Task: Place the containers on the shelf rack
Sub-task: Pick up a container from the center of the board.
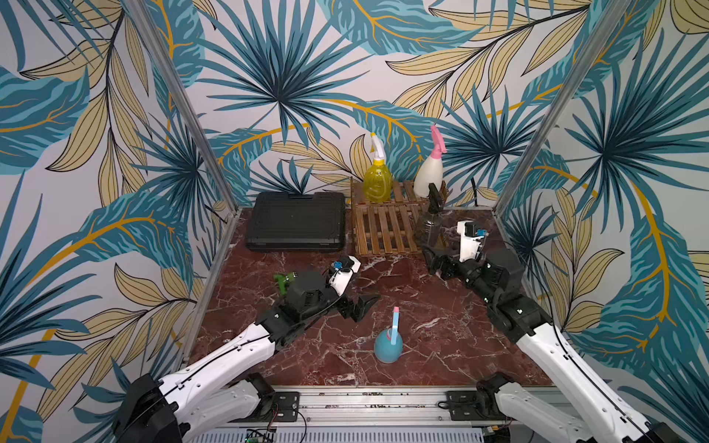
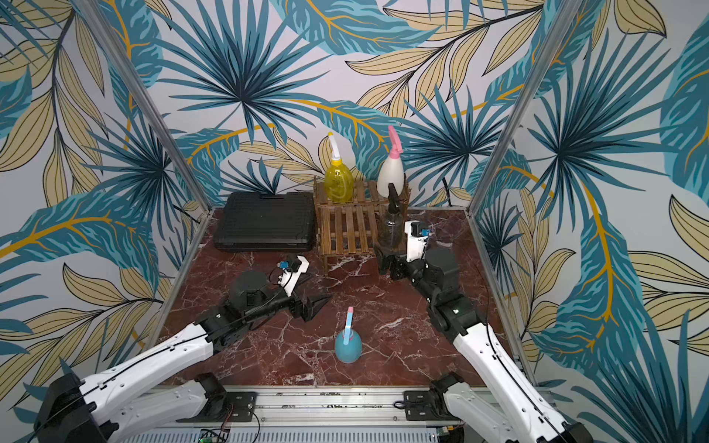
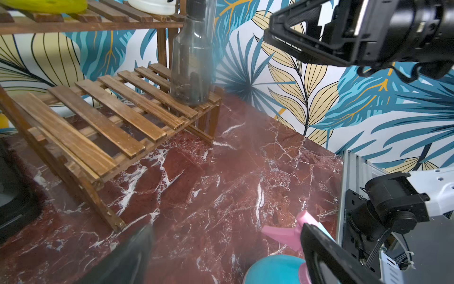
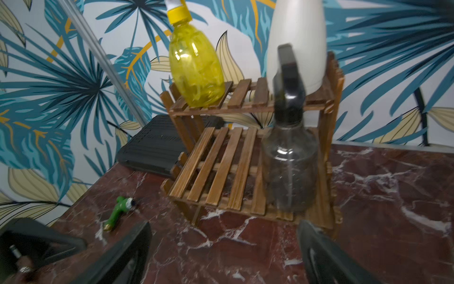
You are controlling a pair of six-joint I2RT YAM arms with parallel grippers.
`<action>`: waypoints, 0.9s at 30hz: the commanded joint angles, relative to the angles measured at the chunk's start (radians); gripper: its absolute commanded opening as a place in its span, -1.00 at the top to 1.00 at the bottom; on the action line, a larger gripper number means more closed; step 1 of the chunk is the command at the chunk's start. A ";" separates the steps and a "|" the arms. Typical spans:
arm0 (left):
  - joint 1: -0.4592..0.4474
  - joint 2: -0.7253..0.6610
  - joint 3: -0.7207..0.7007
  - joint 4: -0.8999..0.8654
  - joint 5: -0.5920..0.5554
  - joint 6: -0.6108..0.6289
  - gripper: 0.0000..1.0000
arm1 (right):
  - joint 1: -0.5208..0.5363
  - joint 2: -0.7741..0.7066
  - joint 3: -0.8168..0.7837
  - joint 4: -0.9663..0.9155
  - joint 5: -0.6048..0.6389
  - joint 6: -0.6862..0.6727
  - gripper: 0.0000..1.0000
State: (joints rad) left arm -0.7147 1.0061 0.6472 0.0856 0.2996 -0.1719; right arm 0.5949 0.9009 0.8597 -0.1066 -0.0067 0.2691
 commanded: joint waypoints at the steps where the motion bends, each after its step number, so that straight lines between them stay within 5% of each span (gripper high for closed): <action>1: 0.000 -0.038 -0.049 0.021 0.054 -0.002 -1.00 | 0.127 -0.004 -0.023 -0.127 0.112 0.146 -0.94; 15: 0.000 -0.111 -0.089 -0.125 0.090 0.224 -1.00 | 0.686 0.136 0.026 -0.450 0.440 0.649 -0.91; 21: 0.000 -0.120 -0.101 -0.106 0.074 0.225 -1.00 | 0.792 0.245 0.073 -0.576 0.489 0.789 -0.81; 27: 0.000 -0.118 -0.101 -0.103 0.078 0.227 -1.00 | 0.806 0.293 0.057 -0.562 0.476 0.803 -0.42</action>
State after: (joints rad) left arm -0.7147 0.8993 0.5541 -0.0235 0.3813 0.0387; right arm 1.3949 1.1793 0.9138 -0.6304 0.4389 1.0271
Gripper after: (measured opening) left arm 0.999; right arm 0.713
